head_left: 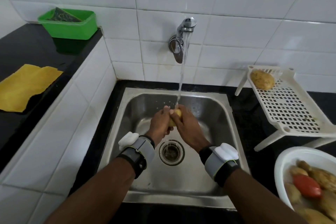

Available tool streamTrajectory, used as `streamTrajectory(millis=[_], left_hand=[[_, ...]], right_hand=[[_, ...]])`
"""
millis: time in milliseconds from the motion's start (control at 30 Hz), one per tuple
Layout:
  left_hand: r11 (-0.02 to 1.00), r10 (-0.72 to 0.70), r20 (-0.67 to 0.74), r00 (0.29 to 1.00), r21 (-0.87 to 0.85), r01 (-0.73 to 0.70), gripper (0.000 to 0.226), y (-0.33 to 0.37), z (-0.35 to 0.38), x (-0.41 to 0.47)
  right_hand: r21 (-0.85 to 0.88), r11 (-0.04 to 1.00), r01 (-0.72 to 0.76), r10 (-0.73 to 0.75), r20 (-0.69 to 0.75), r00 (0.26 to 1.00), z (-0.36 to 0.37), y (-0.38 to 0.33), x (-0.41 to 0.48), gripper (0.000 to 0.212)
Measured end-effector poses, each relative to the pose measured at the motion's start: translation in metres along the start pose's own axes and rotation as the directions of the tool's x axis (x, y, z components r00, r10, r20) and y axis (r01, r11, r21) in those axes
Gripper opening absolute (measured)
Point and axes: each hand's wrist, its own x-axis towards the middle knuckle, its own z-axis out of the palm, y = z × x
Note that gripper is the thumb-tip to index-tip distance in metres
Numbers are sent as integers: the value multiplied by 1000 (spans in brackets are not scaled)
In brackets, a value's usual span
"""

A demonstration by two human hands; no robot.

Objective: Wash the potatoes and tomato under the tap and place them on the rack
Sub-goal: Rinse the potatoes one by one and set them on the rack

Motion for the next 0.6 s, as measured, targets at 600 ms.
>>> streamTrajectory(millis=[600], left_hand=[[961,269,-33,962,77,-266,34,-23,7,3]], right_hand=[[245,929,-278,296,-41,954,14,-10,17,35]])
